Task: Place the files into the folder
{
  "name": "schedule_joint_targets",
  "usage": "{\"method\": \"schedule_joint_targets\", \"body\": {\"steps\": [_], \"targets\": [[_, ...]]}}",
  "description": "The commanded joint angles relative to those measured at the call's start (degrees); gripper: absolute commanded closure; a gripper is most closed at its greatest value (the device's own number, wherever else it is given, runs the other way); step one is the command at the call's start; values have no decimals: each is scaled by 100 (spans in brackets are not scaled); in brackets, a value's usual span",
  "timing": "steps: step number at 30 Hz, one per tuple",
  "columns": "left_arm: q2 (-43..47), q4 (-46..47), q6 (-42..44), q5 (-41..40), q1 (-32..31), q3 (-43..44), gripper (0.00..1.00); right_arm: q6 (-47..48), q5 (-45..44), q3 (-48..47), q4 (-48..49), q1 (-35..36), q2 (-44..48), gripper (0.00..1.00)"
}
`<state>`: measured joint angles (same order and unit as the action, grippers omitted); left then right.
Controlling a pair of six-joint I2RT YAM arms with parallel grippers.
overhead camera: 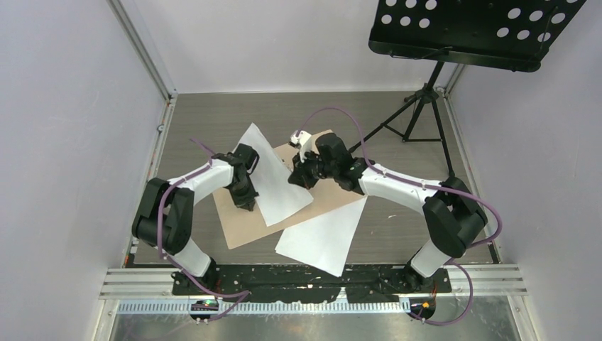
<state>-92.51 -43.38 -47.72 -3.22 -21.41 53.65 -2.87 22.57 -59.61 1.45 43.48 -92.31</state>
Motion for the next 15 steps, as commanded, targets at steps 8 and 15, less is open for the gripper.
{"method": "schedule_joint_targets", "body": {"steps": [8,15], "targets": [[538,89,773,226,411,119,100,835,-563,-639,-624,-647,80,95],[1122,42,424,-16,1378,-217,52,945,-445,-861,-678,-665,47,94]]}}
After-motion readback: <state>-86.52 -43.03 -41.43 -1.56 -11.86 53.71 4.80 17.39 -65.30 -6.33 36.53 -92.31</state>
